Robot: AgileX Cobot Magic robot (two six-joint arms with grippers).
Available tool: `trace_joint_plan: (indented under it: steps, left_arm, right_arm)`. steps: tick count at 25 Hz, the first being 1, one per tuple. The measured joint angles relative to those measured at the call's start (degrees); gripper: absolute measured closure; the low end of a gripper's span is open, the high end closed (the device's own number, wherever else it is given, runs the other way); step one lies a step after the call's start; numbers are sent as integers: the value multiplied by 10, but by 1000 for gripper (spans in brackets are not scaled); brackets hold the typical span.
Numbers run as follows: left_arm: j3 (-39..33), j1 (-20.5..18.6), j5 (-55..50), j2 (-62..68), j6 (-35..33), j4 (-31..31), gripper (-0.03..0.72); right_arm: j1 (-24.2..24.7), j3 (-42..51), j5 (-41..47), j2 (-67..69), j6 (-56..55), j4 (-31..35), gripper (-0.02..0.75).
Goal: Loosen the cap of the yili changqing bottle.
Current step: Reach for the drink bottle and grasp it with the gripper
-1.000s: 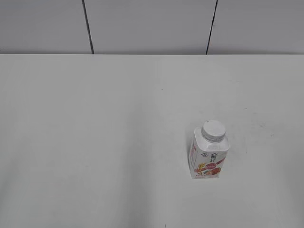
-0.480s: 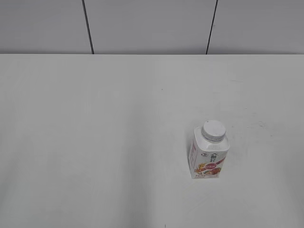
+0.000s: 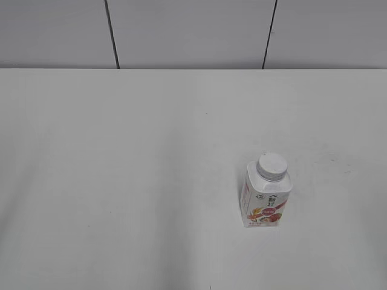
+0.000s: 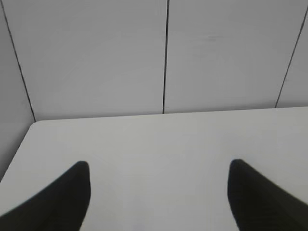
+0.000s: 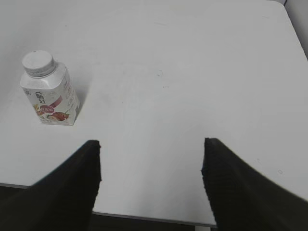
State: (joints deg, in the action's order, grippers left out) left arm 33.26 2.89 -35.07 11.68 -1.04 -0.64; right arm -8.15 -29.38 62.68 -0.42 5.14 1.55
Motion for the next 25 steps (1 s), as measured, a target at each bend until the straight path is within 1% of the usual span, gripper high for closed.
trace_joint_plan:
  steps: [4, 9, 13, 17, 20, 23, 25]
  left_arm:
    - [1, 0, 106, 95, -34, 45, 151]
    - [1, 0, 187, 218, -121, 96, 172]
    - [-2, 13, 248, 314, -154, 104, 188]
    - [-3, 58, 284, 415, -159, 102, 190]
    - [-5, 112, 312, 467, -159, 92, 202]
    - [-23, 173, 369, 513, -159, 83, 211]
    - [-38, 195, 396, 539, -159, 73, 214]
  right_arm:
    - [0, 0, 0, 0, 0, 0, 212]
    - [0, 0, 0, 0, 0, 0, 212]
    - [0, 0, 0, 0, 0, 0, 212]
    - [0, 0, 0, 0, 0, 0, 212]
    - [0, 0, 0, 0, 0, 0, 212]
    - [0, 0, 0, 0, 0, 0, 212]
    - [0, 0, 0, 0, 0, 0, 212]
